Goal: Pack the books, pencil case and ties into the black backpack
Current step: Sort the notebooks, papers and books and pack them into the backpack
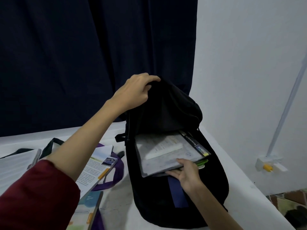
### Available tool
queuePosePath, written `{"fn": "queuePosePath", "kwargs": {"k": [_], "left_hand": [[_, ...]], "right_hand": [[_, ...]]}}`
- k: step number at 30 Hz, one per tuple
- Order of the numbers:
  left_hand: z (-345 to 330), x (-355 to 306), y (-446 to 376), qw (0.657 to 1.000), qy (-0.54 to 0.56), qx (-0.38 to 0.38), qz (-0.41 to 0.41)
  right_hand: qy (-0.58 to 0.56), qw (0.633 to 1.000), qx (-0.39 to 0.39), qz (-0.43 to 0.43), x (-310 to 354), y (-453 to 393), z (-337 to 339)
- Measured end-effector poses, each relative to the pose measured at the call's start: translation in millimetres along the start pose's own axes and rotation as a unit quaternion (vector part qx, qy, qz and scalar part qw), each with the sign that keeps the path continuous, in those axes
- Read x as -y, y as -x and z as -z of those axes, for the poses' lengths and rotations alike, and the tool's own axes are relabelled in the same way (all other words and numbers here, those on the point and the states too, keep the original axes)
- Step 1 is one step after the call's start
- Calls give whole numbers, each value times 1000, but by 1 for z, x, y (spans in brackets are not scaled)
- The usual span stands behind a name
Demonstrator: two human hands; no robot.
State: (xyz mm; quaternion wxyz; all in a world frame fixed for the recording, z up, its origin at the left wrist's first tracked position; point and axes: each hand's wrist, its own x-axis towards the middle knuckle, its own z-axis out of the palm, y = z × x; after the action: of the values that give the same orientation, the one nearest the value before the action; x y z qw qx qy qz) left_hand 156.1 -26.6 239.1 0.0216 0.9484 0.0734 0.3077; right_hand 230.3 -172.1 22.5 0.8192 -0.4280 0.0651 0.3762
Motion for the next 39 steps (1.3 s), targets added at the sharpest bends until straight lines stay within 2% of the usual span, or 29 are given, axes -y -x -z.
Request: {"fn": "queuePosePath", "kwargs": {"k": [3,6,11,14,17,18,19,20,22,23,24,25,26,27,29,30,32,36,37,39], "left_hand": [[-1,0,1,1000,9,-10,3],[1,-2,3,1000,1,-15,-4],[2,-5,6,1000,-10,-7,-7],[1,-6,7,1000,-16,6,-7],[0,-3,7,1000,-18,6,-4],[0,-1,7,1000,-16,5,-3],[-1,-1,7,1000,-14,5,-1],[-1,0,6,1000,-11,5,1],[-3,0,5,1000,-7,3,0],[-3,0,4,1000,-5,2,-1],[-3,0,4,1000,-3,2,-2],[-3,0,4,1000,-2,2,-3],[-3,1,5,1000,-2,2,-2],[-3,1,5,1000,-2,2,-2],[-3,3,7,1000,-1,1,-3],[-4,3,8,1000,0,2,-1],[-4,4,11,1000,0,4,3],[-3,7,16,1000,5,5,11],[-4,7,16,1000,5,4,12],[-5,6,17,1000,9,4,14]], "right_hand": [[-63,996,-43,37,-1,6,-5],[-77,992,-79,63,-13,13,-10],[-52,993,-102,33,-18,-2,-37],[19,998,-60,12,-11,-7,-39],[186,982,2,22,1,2,-13],[277,958,-22,74,3,3,-2],[381,907,-67,167,5,1,11],[476,822,-111,292,7,-1,22],[590,610,-134,511,14,-8,40],[635,524,-126,553,21,-17,49],[675,485,-115,544,28,-27,55],[701,491,-99,508,34,-35,59],[712,515,-78,471,38,-40,60],[710,529,-55,462,40,-43,60],[703,533,-29,470,41,-48,59],[698,551,-20,456,43,-47,57],[678,602,-15,421,47,-43,57],[561,751,-43,345,54,-27,59],[538,773,-59,330,53,-26,59],[517,792,-82,315,49,-26,58]]}}
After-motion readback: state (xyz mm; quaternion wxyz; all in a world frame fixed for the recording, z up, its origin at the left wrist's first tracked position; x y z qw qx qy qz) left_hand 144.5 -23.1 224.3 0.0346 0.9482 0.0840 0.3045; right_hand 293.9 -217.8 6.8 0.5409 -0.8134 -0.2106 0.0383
